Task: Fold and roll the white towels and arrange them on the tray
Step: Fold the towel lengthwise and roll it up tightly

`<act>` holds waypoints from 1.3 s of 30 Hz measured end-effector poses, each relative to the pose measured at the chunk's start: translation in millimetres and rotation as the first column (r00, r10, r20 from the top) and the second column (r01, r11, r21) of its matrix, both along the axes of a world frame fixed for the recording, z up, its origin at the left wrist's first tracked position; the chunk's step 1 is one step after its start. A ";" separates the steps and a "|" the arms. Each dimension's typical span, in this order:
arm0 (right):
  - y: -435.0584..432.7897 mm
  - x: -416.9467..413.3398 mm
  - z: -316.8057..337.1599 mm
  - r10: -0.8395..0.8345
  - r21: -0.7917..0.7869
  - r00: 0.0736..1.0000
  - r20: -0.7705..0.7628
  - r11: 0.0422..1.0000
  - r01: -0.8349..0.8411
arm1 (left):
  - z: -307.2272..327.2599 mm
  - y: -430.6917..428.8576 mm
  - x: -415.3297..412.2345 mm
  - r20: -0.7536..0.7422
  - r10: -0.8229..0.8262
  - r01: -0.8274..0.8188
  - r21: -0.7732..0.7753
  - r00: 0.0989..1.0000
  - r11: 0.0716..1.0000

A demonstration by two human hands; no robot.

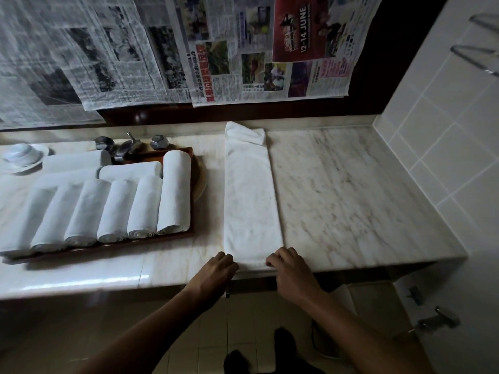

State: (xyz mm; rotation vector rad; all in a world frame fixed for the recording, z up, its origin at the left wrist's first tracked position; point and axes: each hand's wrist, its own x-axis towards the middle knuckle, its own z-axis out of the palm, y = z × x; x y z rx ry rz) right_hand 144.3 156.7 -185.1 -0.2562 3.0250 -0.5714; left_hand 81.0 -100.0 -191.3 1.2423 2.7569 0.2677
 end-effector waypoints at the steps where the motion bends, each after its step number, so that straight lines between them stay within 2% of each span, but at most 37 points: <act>1: 1.2 -0.4 -0.1 0.013 0.000 1.000 0.002 1.000 -0.013 | 0.2 -1.0 -1.0 -0.008 -0.013 0.013 0.000 1.000 1.000; 4: 2.6 -4.8 2.6 0.059 0.027 0.998 0.017 0.998 -0.060 | 2.3 -4.4 -5.0 -0.039 -0.033 0.033 -0.007 0.999 0.999; 9: 8.7 -9.5 5.3 0.088 0.040 0.995 0.056 0.995 -0.090 | -0.4 -1.8 -12.1 0.005 -0.016 0.016 0.025 1.000 1.000; 12: 13.6 -11.2 6.0 0.085 0.040 0.993 0.080 0.995 -0.088 | 7.4 2.7 -9.8 0.134 0.159 -0.177 0.142 0.978 0.974; 15: 18.4 -14.5 6.6 0.066 -0.003 0.986 0.155 0.998 -0.066 | 19.8 3.2 -6.4 0.353 0.383 -0.468 0.197 0.854 0.862; 17: 21.6 -19.3 6.2 0.024 -0.064 0.977 0.212 0.998 -0.010 | 23.3 2.7 -8.4 0.459 0.449 -0.581 0.201 0.767 0.789; 19: 24.7 -25.3 7.8 -0.054 -0.139 0.965 0.255 0.986 0.092 | 25.4 1.0 -13.9 0.532 0.478 -0.645 0.180 0.699 0.743; 23: 31.9 -34.1 15.6 -0.192 -0.339 0.918 0.348 0.887 0.314 | 28.7 -3.7 -26.5 0.683 0.502 -0.752 0.105 0.530 0.651; 26: 35.5 -38.4 16.5 -0.225 -0.379 0.906 0.358 0.852 0.361 | 30.6 -2.2 -32.9 0.799 0.453 -0.816 0.079 0.396 0.573; 29: 34.7 -42.9 16.0 -0.247 -0.356 0.898 0.363 0.854 0.379 | 31.2 1.7 -39.2 0.833 0.443 -0.841 0.049 0.332 0.538; 32: 31.5 -47.3 15.4 -0.248 -0.323 0.908 0.338 0.876 0.359 | 29.8 8.1 -41.1 0.793 0.473 -0.827 0.069 0.385 0.558; 35: 27.8 -47.4 13.1 -0.238 -0.276 0.934 0.267 0.910 0.310 | 29.0 15.2 -37.6 0.654 0.513 -0.752 0.134 0.556 0.645; 39: 24.0 -40.8 9.3 -0.180 -0.200 0.971 0.157 0.957 0.209 | 21.9 19.9 -28.7 0.366 0.494 -0.588 0.217 0.789 0.779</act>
